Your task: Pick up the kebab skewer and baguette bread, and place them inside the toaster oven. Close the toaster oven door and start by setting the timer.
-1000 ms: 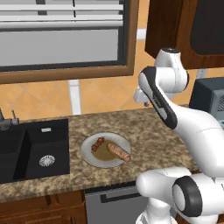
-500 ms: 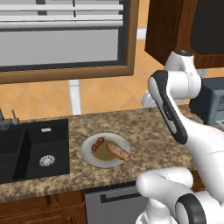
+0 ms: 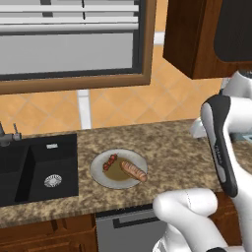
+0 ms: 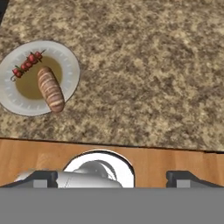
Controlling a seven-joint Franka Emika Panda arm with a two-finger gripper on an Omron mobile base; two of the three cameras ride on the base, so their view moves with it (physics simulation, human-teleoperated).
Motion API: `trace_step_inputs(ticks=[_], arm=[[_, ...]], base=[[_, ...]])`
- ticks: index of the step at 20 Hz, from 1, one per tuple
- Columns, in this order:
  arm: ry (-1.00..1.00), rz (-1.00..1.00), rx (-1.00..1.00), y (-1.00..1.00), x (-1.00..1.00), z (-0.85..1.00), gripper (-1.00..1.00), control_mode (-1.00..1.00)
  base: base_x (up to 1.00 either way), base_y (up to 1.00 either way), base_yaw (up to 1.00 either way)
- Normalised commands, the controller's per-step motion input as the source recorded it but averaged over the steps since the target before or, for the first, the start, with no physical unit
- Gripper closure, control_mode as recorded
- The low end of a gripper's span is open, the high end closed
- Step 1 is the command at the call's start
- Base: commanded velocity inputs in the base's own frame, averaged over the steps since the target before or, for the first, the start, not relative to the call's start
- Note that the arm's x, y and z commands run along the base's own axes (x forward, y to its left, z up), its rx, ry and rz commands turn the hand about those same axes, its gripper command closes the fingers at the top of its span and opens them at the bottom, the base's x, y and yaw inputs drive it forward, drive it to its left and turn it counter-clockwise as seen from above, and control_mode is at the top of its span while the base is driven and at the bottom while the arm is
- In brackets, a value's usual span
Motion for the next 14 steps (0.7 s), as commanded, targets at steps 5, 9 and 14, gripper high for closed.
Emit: trace_step_inputs(ticks=[5,9,14], arm=[[0.0,-0.13,0.0,-0.23,-0.26,0.0,-1.0,-1.0],[0.0,-0.12,0.0,-0.12,-0.03,0.0,-1.0,-1.0],[0.0,-0.02,0.0,-0.06,0.0,0.0,-1.0,1.0]], base=[[0.0,0.0,0.0],[0.0,0.0,0.0],[0.0,-0.39,-0.07]])
